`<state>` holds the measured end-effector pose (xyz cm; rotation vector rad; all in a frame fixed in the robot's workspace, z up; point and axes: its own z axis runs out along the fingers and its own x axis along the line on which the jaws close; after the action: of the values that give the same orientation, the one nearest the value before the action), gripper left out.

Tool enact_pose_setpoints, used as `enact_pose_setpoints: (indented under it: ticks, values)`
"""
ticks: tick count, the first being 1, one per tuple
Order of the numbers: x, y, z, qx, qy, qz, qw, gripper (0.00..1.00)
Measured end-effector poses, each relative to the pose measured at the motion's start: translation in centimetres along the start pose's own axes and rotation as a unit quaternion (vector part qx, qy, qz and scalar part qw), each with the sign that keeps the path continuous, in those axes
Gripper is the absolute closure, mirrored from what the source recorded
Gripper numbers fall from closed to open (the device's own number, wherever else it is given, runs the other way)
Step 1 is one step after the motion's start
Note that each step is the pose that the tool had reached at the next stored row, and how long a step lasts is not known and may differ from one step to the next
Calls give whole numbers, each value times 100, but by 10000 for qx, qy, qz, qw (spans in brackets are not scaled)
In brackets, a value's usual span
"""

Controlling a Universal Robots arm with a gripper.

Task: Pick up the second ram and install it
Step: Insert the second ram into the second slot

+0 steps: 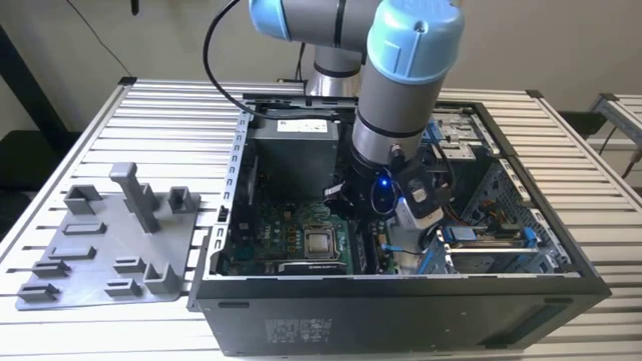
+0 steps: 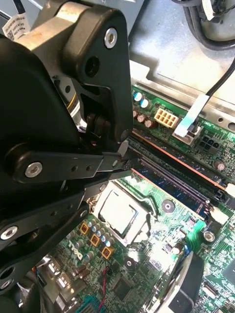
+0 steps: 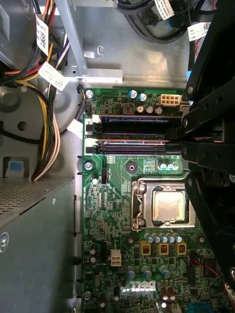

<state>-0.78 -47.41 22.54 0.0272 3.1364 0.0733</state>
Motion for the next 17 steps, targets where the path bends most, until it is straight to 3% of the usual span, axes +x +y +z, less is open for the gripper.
enact_pose_setpoints:
  ticks: [17]
  values:
    - [-6,-2,42,3,0,0,10000,86]
